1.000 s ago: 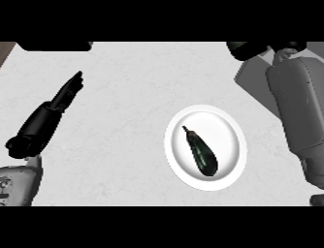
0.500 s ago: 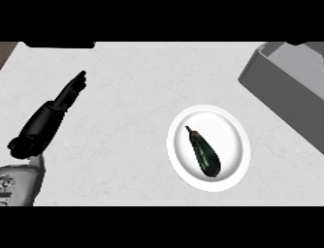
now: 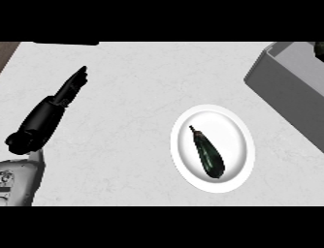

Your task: Pick the squash from the plate and place it in the cardboard box

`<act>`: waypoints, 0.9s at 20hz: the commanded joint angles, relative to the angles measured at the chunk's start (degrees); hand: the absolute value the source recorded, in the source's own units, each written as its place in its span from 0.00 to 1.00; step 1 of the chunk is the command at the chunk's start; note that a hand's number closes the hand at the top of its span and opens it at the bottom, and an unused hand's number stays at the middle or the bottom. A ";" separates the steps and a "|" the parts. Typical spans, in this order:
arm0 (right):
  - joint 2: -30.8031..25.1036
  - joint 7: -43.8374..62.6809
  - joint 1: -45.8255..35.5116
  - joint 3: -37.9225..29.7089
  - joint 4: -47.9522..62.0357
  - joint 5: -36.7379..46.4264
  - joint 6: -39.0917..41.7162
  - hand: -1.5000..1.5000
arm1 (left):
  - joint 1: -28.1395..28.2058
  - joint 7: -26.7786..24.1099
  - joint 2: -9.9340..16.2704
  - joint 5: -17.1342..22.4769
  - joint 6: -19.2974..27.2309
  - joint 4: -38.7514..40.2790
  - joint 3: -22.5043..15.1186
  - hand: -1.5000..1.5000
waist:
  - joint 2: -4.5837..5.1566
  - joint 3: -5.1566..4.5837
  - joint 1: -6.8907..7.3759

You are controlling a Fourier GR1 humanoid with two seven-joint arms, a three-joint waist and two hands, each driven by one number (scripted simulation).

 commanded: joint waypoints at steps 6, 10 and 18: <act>-6.45 -4.67 2.07 1.70 10.59 2.65 8.71 1.00 | 1.44 -0.21 -0.79 -0.54 -0.24 -2.12 -1.47 0.50 | 0.36 0.12 1.37; -7.31 -13.03 -0.04 2.09 11.40 2.04 16.18 0.00 | -1.19 -0.34 -0.01 0.49 -0.68 1.18 0.51 0.50 | 0.23 0.09 0.65; -5.83 -22.19 -2.38 -16.40 10.65 -16.50 10.74 0.00 | 0.00 0.12 -1.46 -0.26 0.46 0.32 -0.47 0.50 | -0.08 0.43 0.20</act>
